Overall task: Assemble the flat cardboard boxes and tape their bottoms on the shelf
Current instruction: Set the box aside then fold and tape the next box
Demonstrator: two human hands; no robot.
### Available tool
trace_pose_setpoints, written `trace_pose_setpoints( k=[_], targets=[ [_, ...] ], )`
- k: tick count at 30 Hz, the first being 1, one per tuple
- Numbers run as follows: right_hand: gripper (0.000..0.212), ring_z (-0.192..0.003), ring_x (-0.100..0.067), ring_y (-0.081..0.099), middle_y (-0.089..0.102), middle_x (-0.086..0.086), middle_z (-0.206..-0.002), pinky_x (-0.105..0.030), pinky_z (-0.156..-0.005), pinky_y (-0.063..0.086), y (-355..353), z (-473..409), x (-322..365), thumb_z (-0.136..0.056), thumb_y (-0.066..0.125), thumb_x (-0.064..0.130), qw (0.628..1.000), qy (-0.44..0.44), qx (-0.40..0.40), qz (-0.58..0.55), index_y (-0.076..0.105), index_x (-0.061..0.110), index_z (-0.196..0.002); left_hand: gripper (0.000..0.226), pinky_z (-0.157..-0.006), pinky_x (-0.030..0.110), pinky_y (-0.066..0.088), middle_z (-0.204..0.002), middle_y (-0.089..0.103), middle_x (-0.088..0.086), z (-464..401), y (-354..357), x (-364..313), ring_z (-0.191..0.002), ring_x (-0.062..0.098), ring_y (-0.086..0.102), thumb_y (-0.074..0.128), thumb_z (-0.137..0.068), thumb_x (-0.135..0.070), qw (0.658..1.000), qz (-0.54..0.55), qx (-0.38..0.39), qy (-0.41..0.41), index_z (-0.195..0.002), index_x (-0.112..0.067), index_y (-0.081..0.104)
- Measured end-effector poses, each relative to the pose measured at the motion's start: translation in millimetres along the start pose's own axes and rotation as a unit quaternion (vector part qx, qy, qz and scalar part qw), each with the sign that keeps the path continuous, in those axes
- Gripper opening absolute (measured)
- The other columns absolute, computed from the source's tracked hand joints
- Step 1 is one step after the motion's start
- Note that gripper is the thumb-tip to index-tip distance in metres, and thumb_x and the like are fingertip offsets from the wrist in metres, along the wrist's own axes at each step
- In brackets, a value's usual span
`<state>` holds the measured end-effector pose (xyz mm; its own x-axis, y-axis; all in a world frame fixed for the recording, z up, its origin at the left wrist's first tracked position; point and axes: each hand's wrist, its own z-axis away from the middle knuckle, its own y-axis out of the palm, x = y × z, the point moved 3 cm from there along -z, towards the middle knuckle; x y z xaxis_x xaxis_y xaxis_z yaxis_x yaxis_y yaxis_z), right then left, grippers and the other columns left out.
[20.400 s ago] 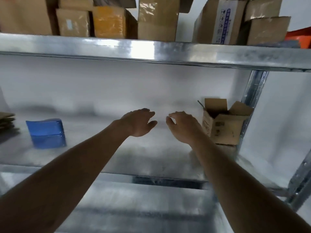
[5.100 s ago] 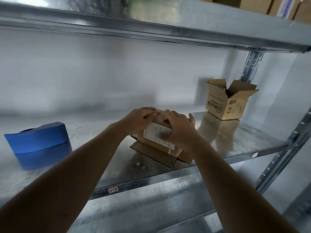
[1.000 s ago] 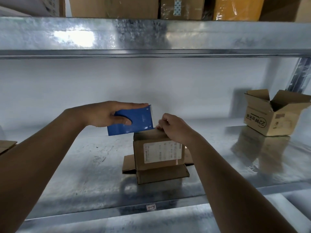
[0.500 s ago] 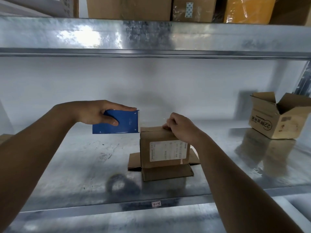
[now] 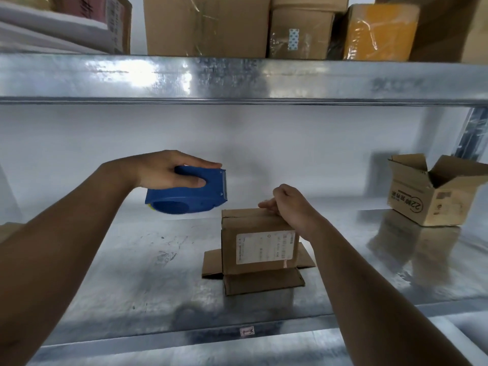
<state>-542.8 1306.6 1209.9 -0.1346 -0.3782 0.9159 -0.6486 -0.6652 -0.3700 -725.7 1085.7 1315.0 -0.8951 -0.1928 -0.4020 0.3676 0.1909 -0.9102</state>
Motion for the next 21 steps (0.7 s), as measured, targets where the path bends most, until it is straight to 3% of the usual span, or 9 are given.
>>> trace_pose_setpoints(
  k=[1, 3, 6, 12, 16, 18, 21],
  targets=[
    [0.033, -0.104, -0.012, 0.072, 0.08, 0.008, -0.097, -0.046, -0.11, 0.046, -1.3, -0.7, -0.7, -0.109, 0.031, 0.036, 1.0, 0.009, -0.003, -0.019, 0.057, 0.016, -0.108, 0.053, -0.098, 0.024, 0.05, -0.134, 0.057, -0.038, -3.7, 2.3, -0.9, -0.119, -0.004, 0.059, 0.059, -0.081, -0.08, 1.0, 0.0, -0.006, 0.003, -0.133, -0.072, 0.049],
    [0.032, -0.104, -0.013, 0.073, 0.081, 0.006, -0.095, -0.045, -0.112, 0.045, -4.9, -1.3, -1.2, -0.108, 0.032, 0.035, 0.998, 0.027, -0.007, -0.064, 0.058, 0.017, -0.113, 0.042, -0.095, 0.019, 0.05, -0.129, 0.059, -0.041, -10.7, 10.0, -0.2, -0.114, -0.009, 0.061, 0.064, -0.091, -0.061, 1.0, 0.006, -0.015, 0.002, -0.13, -0.07, 0.053],
    [0.028, -0.104, -0.017, 0.074, 0.081, 0.001, -0.093, -0.046, -0.112, 0.046, -9.7, -1.8, -1.7, -0.107, 0.037, 0.034, 0.993, 0.038, -0.013, -0.107, 0.057, 0.017, -0.115, 0.043, -0.097, 0.021, 0.05, -0.131, 0.058, -0.042, -18.9, 18.8, 4.0, -0.115, -0.01, 0.06, 0.064, -0.099, -0.045, 1.0, 0.008, -0.017, 0.004, -0.134, -0.067, 0.053],
    [0.027, -0.101, -0.017, 0.074, 0.08, 0.003, -0.089, -0.046, -0.107, 0.052, -12.5, -7.2, -12.1, -0.106, 0.045, 0.026, 0.987, 0.031, -0.068, -0.145, 0.065, 0.009, -0.107, 0.041, -0.093, 0.019, 0.048, -0.13, 0.058, -0.042, -31.3, 24.2, 4.3, -0.116, -0.007, 0.06, 0.063, -0.097, -0.05, 1.0, 0.006, 0.006, -0.01, -0.132, -0.069, 0.053],
    [0.026, -0.1, -0.017, 0.075, 0.081, -0.001, -0.091, -0.044, -0.106, 0.054, -14.9, -11.5, -14.9, -0.105, 0.045, 0.023, 0.982, 0.036, -0.06, -0.174, 0.065, 0.007, -0.106, 0.041, -0.098, 0.028, 0.052, -0.129, 0.061, -0.036, -40.8, 24.8, 2.3, -0.115, 0.0, 0.063, 0.062, -0.089, -0.062, 0.999, -0.005, 0.022, -0.027, -0.129, -0.07, 0.054],
    [0.024, -0.1, -0.018, 0.076, 0.081, -0.004, -0.094, -0.041, -0.105, 0.055, -15.8, -12.6, -16.1, -0.106, 0.046, 0.019, 0.976, 0.047, -0.049, -0.209, 0.066, 0.005, -0.107, 0.037, -0.099, 0.033, 0.054, -0.13, 0.062, -0.033, -45.3, 24.9, 1.8, -0.113, 0.004, 0.065, 0.063, -0.093, -0.059, 0.998, -0.012, 0.036, -0.041, -0.127, -0.071, 0.055],
    [0.021, -0.102, -0.021, 0.076, 0.08, -0.011, -0.099, -0.038, -0.104, 0.056, -16.7, -12.9, -16.7, -0.103, 0.049, 0.011, 0.96, 0.074, -0.029, -0.267, 0.067, 0.002, -0.1, 0.034, -0.097, 0.031, 0.055, -0.126, 0.065, -0.034, -48.4, 24.8, 1.1, -0.108, 0.001, 0.067, 0.066, -0.095, -0.055, 0.997, -0.012, 0.051, -0.058, -0.125, -0.07, 0.058]
  ],
)
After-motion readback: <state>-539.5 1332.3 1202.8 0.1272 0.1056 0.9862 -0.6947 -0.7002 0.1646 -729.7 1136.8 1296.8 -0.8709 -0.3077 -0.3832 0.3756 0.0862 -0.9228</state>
